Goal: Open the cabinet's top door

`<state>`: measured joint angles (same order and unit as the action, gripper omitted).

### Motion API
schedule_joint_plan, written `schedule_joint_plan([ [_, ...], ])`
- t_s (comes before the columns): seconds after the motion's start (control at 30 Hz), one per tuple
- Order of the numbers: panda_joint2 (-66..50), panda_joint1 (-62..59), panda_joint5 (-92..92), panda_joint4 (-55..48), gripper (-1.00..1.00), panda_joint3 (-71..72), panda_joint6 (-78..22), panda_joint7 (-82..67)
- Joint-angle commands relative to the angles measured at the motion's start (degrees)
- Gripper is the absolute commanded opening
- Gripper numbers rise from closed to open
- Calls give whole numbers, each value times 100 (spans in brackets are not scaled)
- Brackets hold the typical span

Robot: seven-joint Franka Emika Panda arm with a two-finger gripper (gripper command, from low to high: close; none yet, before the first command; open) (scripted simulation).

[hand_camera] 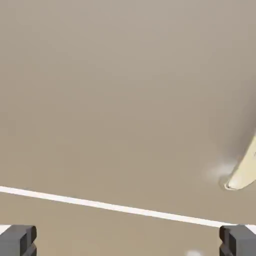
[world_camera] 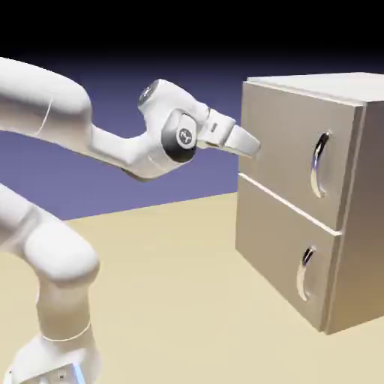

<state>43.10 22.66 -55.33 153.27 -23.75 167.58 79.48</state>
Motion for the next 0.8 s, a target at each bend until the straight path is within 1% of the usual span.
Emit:
schedule_joint_plan([
  [0.0,47,99,-250,-35,0,-107,-29,167],
  [0.77,1129,2375,-5981,-835,0,-2567,-695,4002],
])
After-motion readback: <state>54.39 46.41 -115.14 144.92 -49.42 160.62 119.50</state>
